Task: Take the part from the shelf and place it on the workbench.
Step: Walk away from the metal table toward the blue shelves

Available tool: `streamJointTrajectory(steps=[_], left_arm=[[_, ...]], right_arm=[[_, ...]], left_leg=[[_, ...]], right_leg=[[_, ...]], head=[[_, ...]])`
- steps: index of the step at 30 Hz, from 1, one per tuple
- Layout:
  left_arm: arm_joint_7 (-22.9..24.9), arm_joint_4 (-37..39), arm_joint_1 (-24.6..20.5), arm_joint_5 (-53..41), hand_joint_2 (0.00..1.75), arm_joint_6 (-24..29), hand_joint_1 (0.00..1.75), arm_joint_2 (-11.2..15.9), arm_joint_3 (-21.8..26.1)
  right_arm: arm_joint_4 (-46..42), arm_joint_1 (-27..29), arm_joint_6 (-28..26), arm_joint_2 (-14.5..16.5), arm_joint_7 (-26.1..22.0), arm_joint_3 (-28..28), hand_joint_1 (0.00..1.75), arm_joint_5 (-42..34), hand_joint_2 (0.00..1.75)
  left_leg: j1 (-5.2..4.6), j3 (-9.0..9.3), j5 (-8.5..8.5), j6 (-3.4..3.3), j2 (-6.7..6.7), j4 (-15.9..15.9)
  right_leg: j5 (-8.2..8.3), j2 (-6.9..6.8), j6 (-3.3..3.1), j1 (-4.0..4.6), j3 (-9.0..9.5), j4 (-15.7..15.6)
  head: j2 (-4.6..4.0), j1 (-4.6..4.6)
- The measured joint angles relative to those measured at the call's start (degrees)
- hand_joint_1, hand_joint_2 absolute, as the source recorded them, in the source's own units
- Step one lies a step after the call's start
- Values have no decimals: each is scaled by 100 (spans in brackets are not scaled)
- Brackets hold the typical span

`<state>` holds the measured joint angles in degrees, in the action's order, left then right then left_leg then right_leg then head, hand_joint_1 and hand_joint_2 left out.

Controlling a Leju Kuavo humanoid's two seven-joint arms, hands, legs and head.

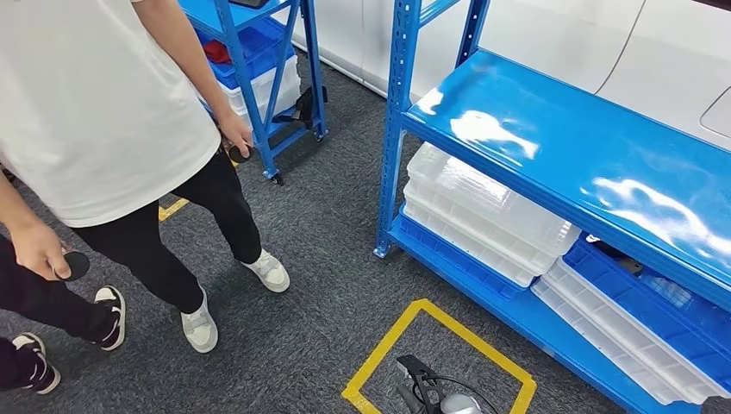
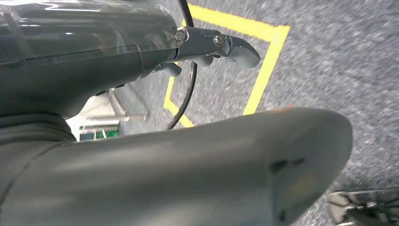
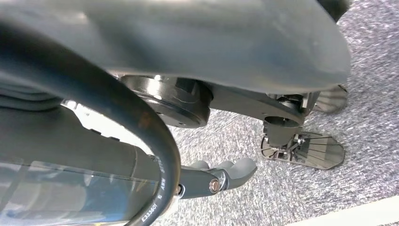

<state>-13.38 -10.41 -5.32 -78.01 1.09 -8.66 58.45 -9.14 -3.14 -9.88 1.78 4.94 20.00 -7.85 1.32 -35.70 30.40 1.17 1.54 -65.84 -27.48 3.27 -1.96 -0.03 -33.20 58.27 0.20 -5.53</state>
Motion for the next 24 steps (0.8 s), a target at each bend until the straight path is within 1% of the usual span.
streamJointTrajectory(steps=[1,2,3,5,6,7,8,9,10,11,12,13,14,15,16,17,18,19,20,21,22,23,24], left_arm=[[-8,0,0,1,0,-1,0,0,1],[-27,1,0,1,0,-3,0,0,2],[-44,1,1,2,0,-6,0,0,2],[-53,1,-4,5,0,-11,0,-4,3],[-33,1,-9,6,0,-13,0,-7,3],[-14,0,-15,7,0,-13,0,-9,4],[-4,-1,-20,6,0,-13,0,-10,4],[2,-1,-21,5,0,-14,0,-9,4],[-1,-1,-21,5,0,-15,0,-9,4],[-2,-1,-20,4,0,-16,0,-9,4],[-2,-1,-20,4,0,-19,0,-9,4],[-2,-1,-22,3,0,-20,0,-9,4],[-2,-1,-24,1,0,-21,0,-9,4],[-2,-1,-26,-1,0,-22,0,-9,4],[-2,-1,-28,-2,0,-22,0,-9,4],[-2,-1,-29,-2,0,-22,0,-9,4],[-1,-1,-31,-2,0,-22,0,-9,4],[-1,-1,-34,-2,0,-22,0,-9,4],[0,-1,-40,-2,0,-21,0,-9,4],[1,-1,-48,-3,0,-21,0,-9,4],[-1,-1,-56,-3,0,-16,0,-9,4],[-1,-1,-60,-3,0,-12,0,-9,4],[-2,0,-61,-3,0,-9,0,-9,4]], right_arm=[[0,-4,0,1,0,0,0,0,0],[0,-6,0,1,0,0,0,0,0],[0,-4,-1,1,0,0,0,0,0],[1,6,-2,-6,1,0,0,0,0],[1,9,-2,-9,3,1,0,0,0],[1,4,-2,-13,4,1,0,0,0],[2,-8,-2,-16,4,2,0,0,0],[2,-20,-2,-15,5,2,0,1,0],[2,-30,-2,-15,4,2,0,1,0],[2,-32,-1,-14,5,2,0,1,0],[2,-29,-1,-15,7,2,0,2,0],[2,-27,0,-15,8,2,0,2,0],[2,-26,0,-18,9,2,0,2,0],[2,-31,0,-20,9,2,0,2,0],[2,-41,0,-21,9,2,0,2,0],[1,-53,-1,-23,9,2,0,2,0],[1,-61,-1,-23,9,2,0,2,0],[1,-61,-1,-24,9,2,0,2,0],[1,-53,-2,-25,10,2,0,2,0],[2,-40,-2,-27,11,2,0,2,0],[2,-33,-3,-28,12,1,0,3,0],[2,-32,-3,-30,12,1,0,3,0],[2,-35,-3,-30,10,0,0,4,0]], left_leg=[[9,127,-133,-8,105,324],[12,193,-186,-15,192,506],[8,210,-179,-28,237,565],[4,214,-196,-73,164,603],[8,221,-207,-103,120,625],[15,229,-219,-132,67,648],[19,236,-224,-155,9,664],[11,240,-221,-171,-49,668],[5,241,-214,-183,-111,667],[2,245,-207,-191,-171,666],[3,251,-198,-193,-226,666],[7,261,-187,-189,-278,665],[11,279,-172,-176,-323,665],[11,299,-155,-157,-362,666],[0,314,-136,-129,-399,661],[-15,325,-122,-101,-434,660],[-35,333,-111,-74,-474,663],[-47,345,-102,-48,-517,668],[-43,361,-86,-22,-553,674],[-33,370,-47,2,-537,643],[-17,339,43,19,-477,524],[-5,248,186,30,-391,286],[-2,90,367,33,-293,-77]], right_leg=[[-8,52,17,6,-7,13],[-9,94,40,9,-24,23],[-5,131,64,10,-42,25],[2,181,119,-8,-69,19],[-32,131,145,-8,-91,56],[-119,50,168,-12,-157,186],[-258,-49,184,-17,-277,429],[-422,-140,199,-25,-446,769],[-569,-177,211,-41,-640,1145],[-642,-196,223,-56,-793,1432],[-612,-211,234,-69,-862,1542],[-480,-234,244,-80,-821,1427],[-275,-287,250,-88,-671,1108],[-97,-397,253,-86,-481,719],[20,-497,248,-63,-312,371],[68,-579,240,-40,-207,148],[53,-617,229,-18,-170,57],[41,-582,210,1,-169,36],[42,-540,184,-13,-168,32],[44,-496,154,-24,-155,20],[46,-458,114,-36,-138,8],[47,-421,77,-50,-119,-2],[42,-380,51,-50,-108,-1]], head=[[0,1],[0,2],[0,3],[0,5],[0,-2],[1,-11],[1,-21],[1,-31],[1,-32],[1,-32],[1,-32],[1,-32],[1,-32],[0,-32],[0,-32],[0,-30],[1,-28],[1,-27],[2,-25],[2,-23],[2,-20],[2,-15],[1,-11]])
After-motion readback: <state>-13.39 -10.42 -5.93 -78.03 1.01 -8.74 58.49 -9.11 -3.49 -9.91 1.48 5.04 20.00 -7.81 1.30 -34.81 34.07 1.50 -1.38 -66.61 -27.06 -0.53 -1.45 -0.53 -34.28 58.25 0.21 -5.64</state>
